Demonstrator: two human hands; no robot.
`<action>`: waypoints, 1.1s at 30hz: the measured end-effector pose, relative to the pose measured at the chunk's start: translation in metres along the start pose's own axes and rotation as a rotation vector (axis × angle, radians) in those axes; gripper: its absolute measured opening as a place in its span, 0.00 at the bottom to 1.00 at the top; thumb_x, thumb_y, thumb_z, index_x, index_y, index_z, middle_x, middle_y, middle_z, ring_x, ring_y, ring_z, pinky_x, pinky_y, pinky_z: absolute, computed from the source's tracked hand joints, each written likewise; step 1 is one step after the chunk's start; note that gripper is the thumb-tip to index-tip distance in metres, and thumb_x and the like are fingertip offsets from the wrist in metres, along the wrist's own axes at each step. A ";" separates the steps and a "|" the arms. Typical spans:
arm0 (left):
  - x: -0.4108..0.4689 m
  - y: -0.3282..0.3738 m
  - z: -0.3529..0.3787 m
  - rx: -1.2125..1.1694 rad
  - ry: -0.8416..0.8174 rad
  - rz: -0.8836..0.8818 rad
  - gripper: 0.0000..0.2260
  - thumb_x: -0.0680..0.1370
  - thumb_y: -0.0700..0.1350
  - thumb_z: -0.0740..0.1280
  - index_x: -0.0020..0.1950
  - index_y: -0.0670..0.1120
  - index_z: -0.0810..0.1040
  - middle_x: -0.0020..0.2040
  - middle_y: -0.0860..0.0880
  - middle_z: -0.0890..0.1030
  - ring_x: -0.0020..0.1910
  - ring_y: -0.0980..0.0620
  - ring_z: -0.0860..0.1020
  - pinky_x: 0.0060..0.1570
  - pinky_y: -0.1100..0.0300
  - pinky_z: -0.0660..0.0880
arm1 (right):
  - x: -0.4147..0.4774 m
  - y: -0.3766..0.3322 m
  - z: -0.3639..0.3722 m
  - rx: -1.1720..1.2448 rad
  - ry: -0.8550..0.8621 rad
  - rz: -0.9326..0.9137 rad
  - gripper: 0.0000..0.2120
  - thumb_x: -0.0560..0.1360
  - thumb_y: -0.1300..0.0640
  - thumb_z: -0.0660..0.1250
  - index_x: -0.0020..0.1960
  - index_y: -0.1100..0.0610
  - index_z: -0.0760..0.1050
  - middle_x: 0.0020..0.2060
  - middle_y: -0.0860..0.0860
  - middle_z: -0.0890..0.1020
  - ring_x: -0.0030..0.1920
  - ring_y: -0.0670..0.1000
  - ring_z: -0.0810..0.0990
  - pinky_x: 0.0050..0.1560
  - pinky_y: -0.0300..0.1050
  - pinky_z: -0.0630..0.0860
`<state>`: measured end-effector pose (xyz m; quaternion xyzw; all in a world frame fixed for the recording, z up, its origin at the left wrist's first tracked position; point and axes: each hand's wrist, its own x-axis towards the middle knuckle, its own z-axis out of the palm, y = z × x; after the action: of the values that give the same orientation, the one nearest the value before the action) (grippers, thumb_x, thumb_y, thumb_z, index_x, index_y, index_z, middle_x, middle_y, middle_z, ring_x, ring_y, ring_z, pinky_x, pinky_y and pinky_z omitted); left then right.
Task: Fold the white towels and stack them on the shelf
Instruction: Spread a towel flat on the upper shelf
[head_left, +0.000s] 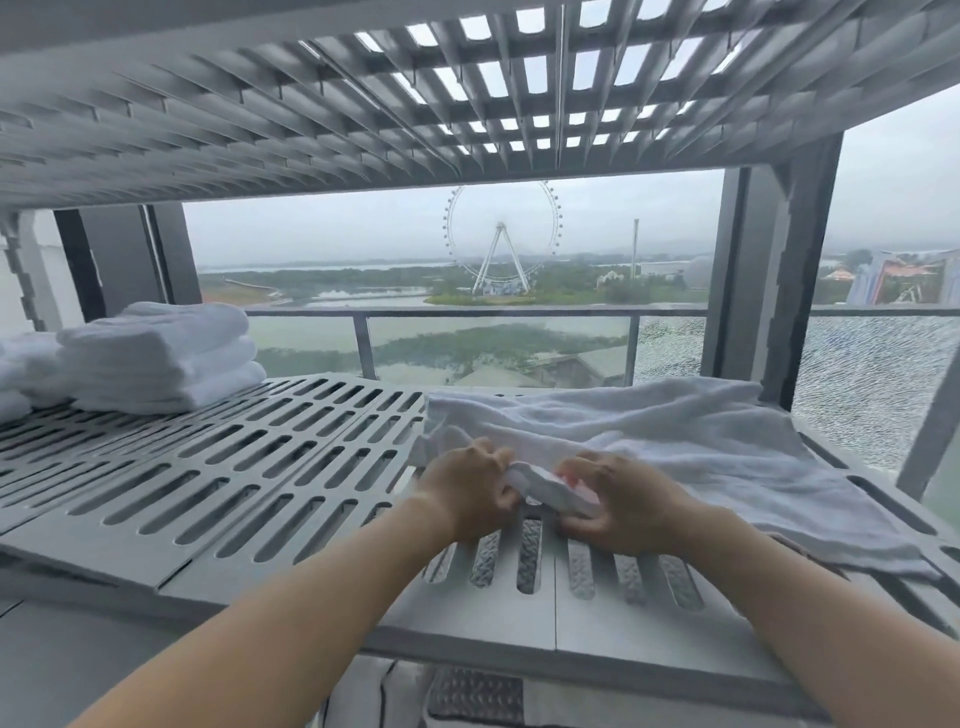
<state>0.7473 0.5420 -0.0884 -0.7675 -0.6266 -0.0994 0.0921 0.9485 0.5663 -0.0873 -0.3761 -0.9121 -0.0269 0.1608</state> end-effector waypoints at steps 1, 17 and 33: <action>0.001 -0.001 0.002 0.015 -0.003 0.006 0.20 0.75 0.57 0.59 0.62 0.47 0.71 0.57 0.45 0.74 0.55 0.45 0.74 0.51 0.54 0.72 | 0.001 0.001 0.001 -0.036 0.011 -0.004 0.19 0.70 0.41 0.61 0.56 0.49 0.72 0.50 0.45 0.78 0.48 0.50 0.77 0.50 0.49 0.74; -0.015 0.008 -0.016 0.155 0.292 0.016 0.21 0.75 0.34 0.57 0.63 0.52 0.71 0.52 0.49 0.80 0.49 0.45 0.80 0.41 0.55 0.72 | -0.008 -0.018 -0.015 -0.047 0.268 0.135 0.13 0.65 0.61 0.59 0.47 0.50 0.74 0.40 0.53 0.82 0.41 0.58 0.80 0.35 0.42 0.65; -0.084 -0.022 -0.037 -0.307 -0.218 -0.011 0.18 0.75 0.35 0.55 0.52 0.51 0.79 0.59 0.52 0.77 0.54 0.52 0.73 0.60 0.57 0.69 | -0.043 -0.067 -0.017 0.249 0.002 0.189 0.17 0.78 0.48 0.57 0.42 0.60 0.75 0.40 0.55 0.79 0.42 0.54 0.76 0.43 0.49 0.70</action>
<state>0.7083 0.4572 -0.0748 -0.7752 -0.6146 -0.1105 -0.0951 0.9355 0.4864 -0.0795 -0.4374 -0.8689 0.1011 0.2087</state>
